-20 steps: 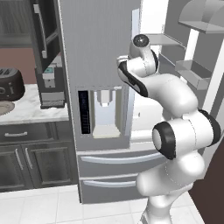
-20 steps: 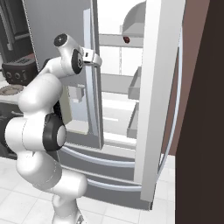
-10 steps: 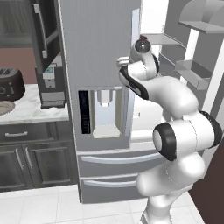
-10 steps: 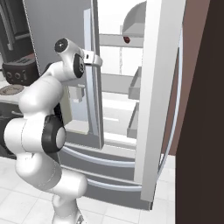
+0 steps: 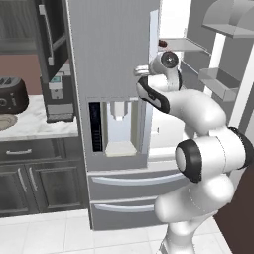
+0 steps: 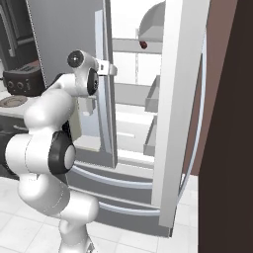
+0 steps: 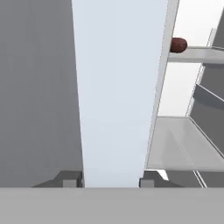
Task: Move the hot dog bun to the plate on the dining table and place the condiment next to that plate. Then navigate to the fridge and take the sausage and place it on the plate as well.
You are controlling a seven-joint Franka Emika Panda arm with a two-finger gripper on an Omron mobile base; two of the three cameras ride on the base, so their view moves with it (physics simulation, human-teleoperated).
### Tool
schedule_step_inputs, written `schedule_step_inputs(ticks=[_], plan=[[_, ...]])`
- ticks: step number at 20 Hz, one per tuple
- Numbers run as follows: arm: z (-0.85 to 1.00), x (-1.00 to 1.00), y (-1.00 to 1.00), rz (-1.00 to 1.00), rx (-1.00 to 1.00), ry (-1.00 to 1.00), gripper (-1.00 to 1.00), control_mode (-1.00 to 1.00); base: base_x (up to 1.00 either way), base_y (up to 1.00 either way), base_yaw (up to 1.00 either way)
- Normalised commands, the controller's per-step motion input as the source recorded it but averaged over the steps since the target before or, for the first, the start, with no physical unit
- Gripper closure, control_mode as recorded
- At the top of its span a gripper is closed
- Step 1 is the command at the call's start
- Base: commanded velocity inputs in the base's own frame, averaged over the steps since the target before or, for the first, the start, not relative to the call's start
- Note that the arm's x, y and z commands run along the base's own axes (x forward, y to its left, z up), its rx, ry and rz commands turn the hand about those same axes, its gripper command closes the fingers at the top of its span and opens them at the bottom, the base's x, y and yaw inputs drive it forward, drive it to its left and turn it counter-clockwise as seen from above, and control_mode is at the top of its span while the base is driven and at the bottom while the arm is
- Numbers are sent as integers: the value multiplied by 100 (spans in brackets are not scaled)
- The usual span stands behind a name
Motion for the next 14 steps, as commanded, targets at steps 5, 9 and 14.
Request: schedule_step_inputs(ticks=[5, 9, 14], plan=[[-24, 11, 6, 16, 2, -11, 100, -100, 0, 0, 0], [-13, -29, 51, 12, 0, -7, 100, -100, 0, 0, 0], [-5, -52, 80, 7, 0, -1, 100, -100, 0, 0, 0]])
